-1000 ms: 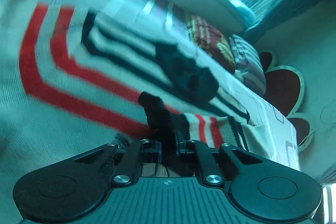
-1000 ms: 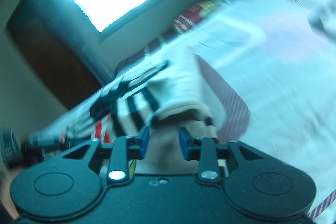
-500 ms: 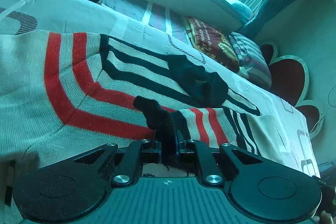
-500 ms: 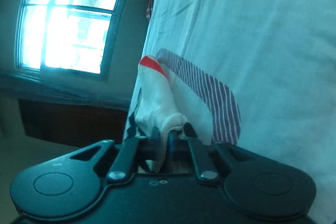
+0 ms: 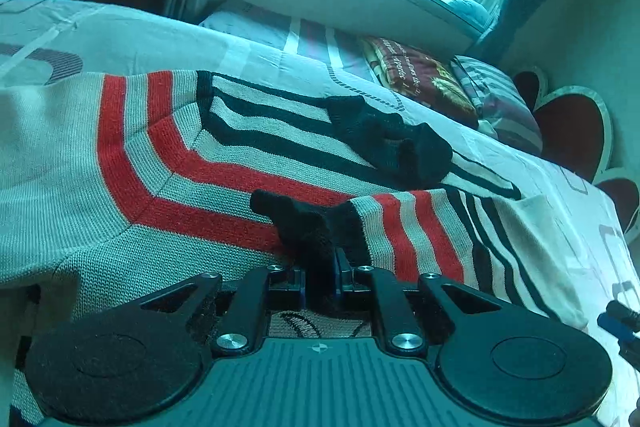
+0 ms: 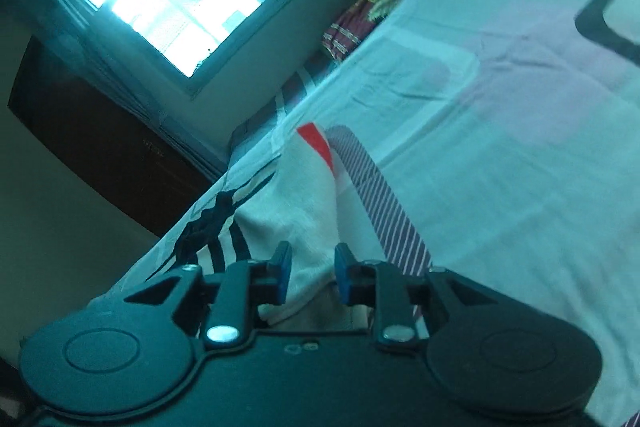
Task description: Fold small clothes
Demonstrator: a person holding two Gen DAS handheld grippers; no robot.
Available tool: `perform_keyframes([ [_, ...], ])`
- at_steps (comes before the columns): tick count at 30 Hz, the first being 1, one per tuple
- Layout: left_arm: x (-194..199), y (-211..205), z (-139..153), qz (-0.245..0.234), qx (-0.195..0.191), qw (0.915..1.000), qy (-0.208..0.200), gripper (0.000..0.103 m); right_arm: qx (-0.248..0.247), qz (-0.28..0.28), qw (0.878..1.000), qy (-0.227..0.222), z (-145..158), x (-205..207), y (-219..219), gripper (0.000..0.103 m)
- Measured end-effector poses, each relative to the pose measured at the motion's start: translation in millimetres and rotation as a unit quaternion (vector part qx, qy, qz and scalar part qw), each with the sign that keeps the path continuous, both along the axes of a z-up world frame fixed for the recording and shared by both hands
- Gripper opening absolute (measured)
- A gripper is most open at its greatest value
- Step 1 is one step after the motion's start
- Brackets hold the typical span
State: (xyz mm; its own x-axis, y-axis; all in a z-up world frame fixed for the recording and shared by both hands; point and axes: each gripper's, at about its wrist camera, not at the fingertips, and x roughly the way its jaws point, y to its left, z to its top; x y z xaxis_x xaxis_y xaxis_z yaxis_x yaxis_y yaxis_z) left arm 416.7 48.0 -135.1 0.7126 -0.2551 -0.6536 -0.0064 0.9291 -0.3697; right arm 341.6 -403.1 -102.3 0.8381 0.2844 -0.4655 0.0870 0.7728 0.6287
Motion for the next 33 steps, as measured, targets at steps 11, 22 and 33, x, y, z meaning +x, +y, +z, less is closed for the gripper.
perform_keyframes([
  [11, -4, 0, 5, 0.01, 0.001, 0.9999, 0.013, 0.011, -0.074, 0.045, 0.996, 0.002, -18, 110, -5, 0.023],
  [22, -9, -5, 1, 0.013, 0.021, 0.9997, -0.001, 0.011, -0.118, 0.052, 0.992, 0.01, -40, 142, -2, 0.011],
  [33, -2, -55, 51, -0.047, 0.162, 0.9812, -0.093, 0.045, -0.243, 0.111, 0.961, -0.066, 8, 142, 28, 0.017],
])
